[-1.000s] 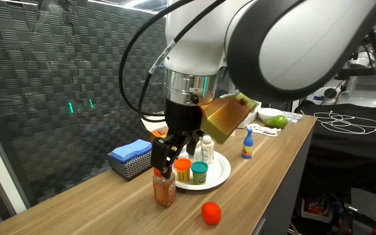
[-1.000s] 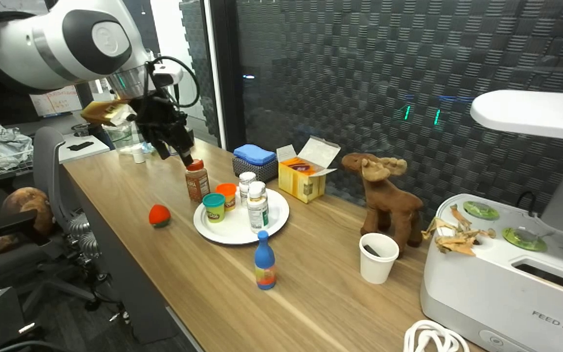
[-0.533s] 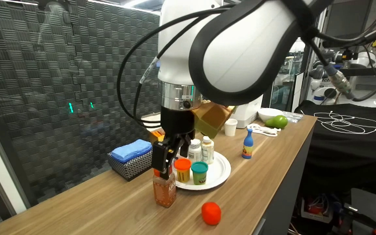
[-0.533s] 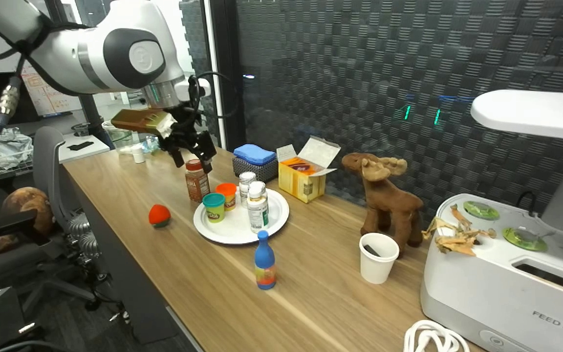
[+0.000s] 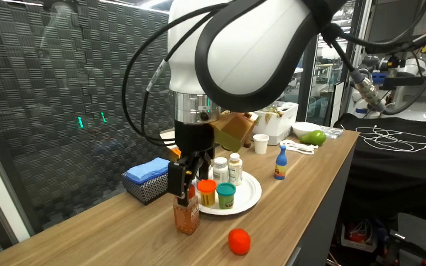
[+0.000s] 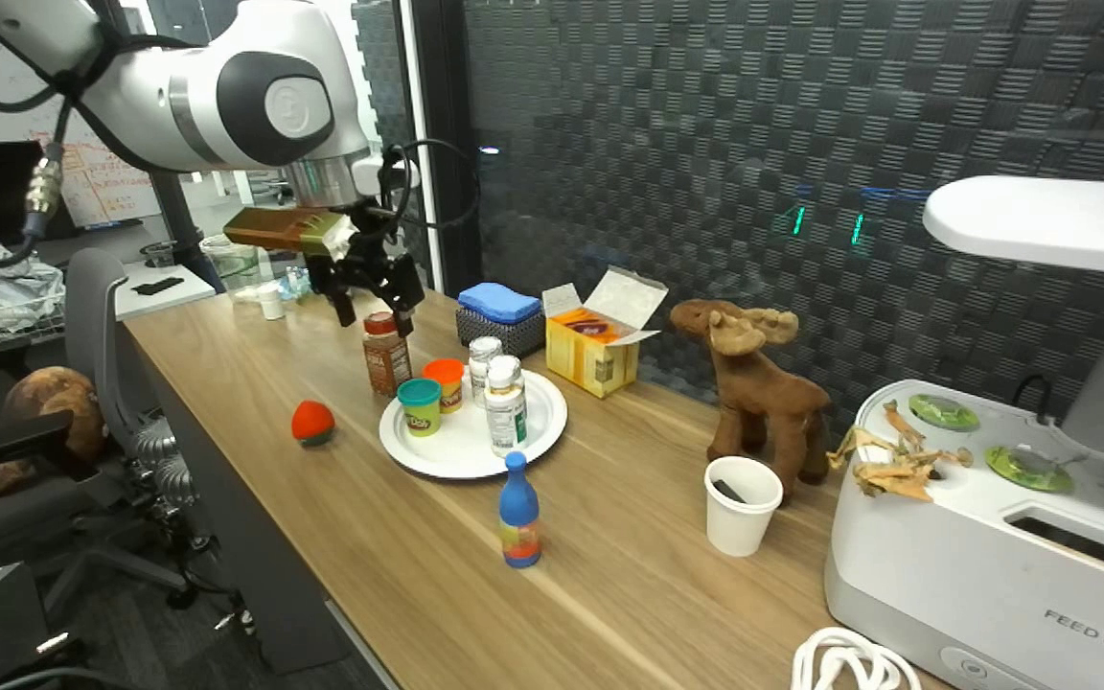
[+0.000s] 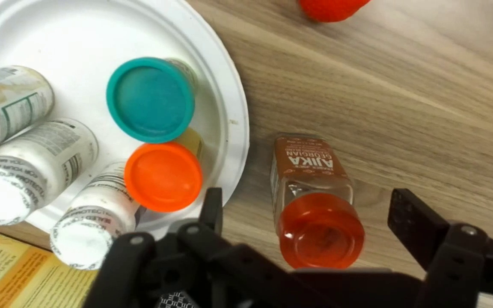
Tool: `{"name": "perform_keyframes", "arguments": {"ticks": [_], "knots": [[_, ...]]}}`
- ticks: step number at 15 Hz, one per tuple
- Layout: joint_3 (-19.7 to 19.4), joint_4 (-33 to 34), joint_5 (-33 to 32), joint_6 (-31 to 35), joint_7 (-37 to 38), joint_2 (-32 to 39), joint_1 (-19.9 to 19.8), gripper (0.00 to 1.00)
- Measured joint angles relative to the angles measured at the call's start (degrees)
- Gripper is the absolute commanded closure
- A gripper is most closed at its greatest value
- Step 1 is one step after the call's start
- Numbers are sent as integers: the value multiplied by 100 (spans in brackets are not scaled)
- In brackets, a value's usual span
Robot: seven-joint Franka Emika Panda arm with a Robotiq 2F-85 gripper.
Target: Put the bottles and orange plushie on the white plate one at a time
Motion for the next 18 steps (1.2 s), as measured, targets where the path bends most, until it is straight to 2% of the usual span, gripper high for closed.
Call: {"name": "perform_keyframes", "arguments": {"ticks": [2, 6, 8, 9, 18], "knots": [[18, 31, 0, -23, -3, 32, 36, 30], [21, 123, 0, 1, 0, 142, 126, 63], [20, 190, 0, 12, 9, 207, 160, 76], [19, 221, -1, 14, 17, 229, 178, 74], [-11, 291, -122, 74, 299, 279, 337, 76]]}}
